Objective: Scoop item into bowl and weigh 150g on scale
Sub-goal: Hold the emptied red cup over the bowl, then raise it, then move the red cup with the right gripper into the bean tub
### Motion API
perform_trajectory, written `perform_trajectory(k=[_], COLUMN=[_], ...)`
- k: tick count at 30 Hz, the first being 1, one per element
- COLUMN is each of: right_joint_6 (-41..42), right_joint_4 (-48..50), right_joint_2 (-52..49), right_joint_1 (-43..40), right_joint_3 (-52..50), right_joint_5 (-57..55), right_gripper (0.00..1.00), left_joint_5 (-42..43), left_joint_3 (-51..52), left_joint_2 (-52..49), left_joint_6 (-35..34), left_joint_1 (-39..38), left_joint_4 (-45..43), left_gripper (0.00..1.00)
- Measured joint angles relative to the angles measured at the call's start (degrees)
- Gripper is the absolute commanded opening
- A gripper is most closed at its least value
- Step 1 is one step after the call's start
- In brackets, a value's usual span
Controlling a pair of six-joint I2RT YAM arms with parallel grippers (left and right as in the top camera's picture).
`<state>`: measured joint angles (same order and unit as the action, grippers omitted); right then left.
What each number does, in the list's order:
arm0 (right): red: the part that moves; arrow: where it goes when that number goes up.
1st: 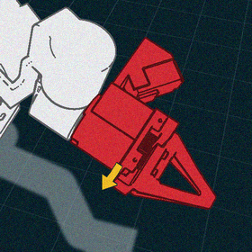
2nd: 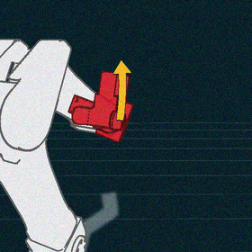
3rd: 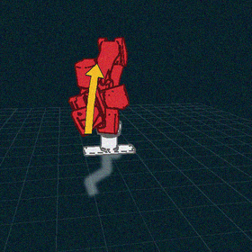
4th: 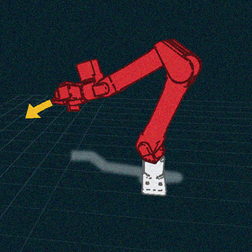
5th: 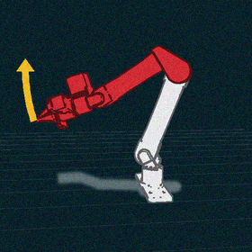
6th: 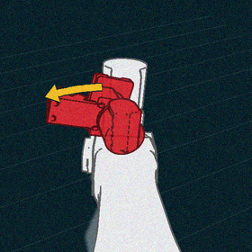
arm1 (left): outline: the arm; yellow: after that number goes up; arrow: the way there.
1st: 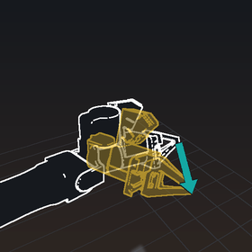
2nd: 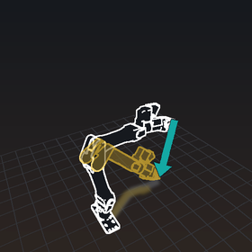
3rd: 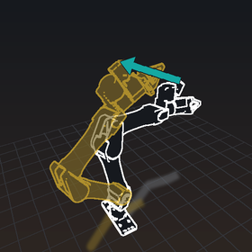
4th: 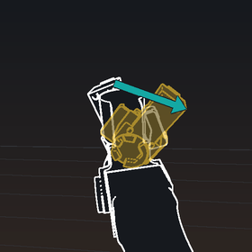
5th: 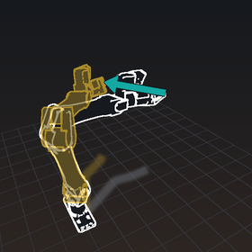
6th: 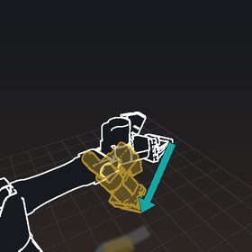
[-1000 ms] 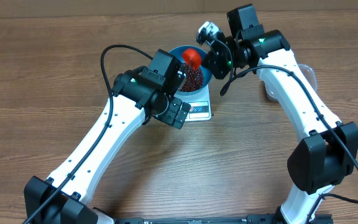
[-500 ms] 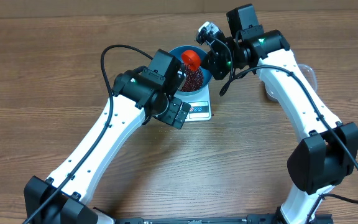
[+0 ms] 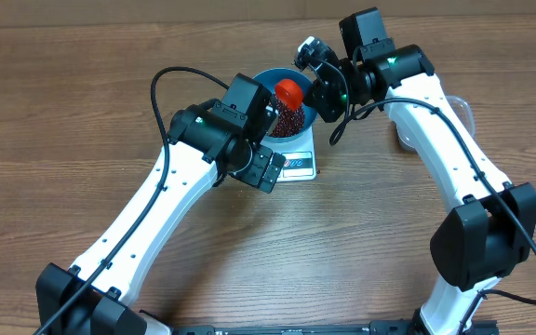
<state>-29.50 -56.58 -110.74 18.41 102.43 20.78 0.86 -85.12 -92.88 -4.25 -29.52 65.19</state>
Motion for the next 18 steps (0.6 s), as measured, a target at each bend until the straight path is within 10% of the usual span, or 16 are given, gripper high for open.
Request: perform_trajectory(k=[18], right_joint_6=[9.2], right_joint_4=[1.7], right_joint_2=[1.8], right_joint_1=[-4.1], right_joint_3=[0.0], right_joint_5=[-1.0], right_gripper=[0.04], left_joint_5=[0.0], left_joint_3=[0.0], left_joint_2=[0.0], left_joint_6=[0.0], left_joint_1=[0.0], left_joint_4=[0.0], left_gripper=[1.00])
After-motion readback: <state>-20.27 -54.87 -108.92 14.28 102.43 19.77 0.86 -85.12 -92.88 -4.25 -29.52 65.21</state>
